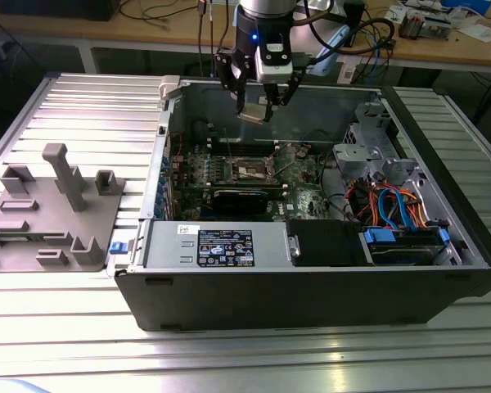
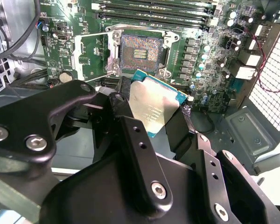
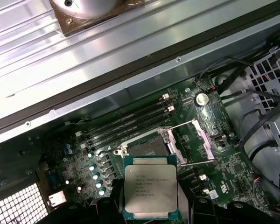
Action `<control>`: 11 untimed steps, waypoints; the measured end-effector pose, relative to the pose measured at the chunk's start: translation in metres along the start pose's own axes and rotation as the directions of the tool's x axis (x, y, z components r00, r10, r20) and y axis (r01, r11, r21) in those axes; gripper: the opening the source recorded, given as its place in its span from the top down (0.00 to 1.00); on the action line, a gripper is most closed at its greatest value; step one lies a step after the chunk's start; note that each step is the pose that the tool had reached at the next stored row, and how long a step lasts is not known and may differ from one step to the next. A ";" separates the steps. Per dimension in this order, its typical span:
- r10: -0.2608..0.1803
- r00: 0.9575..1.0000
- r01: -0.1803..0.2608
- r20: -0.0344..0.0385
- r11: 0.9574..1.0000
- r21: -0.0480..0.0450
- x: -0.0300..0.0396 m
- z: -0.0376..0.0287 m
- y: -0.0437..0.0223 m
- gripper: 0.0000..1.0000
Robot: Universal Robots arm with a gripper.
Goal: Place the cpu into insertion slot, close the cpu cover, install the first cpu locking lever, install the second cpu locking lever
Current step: 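Place the cpu into insertion slot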
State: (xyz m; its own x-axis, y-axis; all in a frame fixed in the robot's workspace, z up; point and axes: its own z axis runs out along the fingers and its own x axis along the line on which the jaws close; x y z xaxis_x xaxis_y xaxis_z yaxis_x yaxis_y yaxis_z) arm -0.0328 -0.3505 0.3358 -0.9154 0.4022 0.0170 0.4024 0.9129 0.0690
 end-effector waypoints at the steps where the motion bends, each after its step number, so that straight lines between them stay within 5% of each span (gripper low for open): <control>1: 0.001 1.000 -0.001 0.000 1.000 0.000 0.0000 0.0000 0.0000 0.46; 11: 0.009 1.000 -0.009 0.001 1.000 0.000 0.0000 0.0000 0.0000 0.46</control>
State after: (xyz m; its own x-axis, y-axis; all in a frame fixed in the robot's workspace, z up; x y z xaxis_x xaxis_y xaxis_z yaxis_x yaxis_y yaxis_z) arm -0.0328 -0.3505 0.3358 -0.9117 0.4104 0.0169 0.4106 0.9092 0.0689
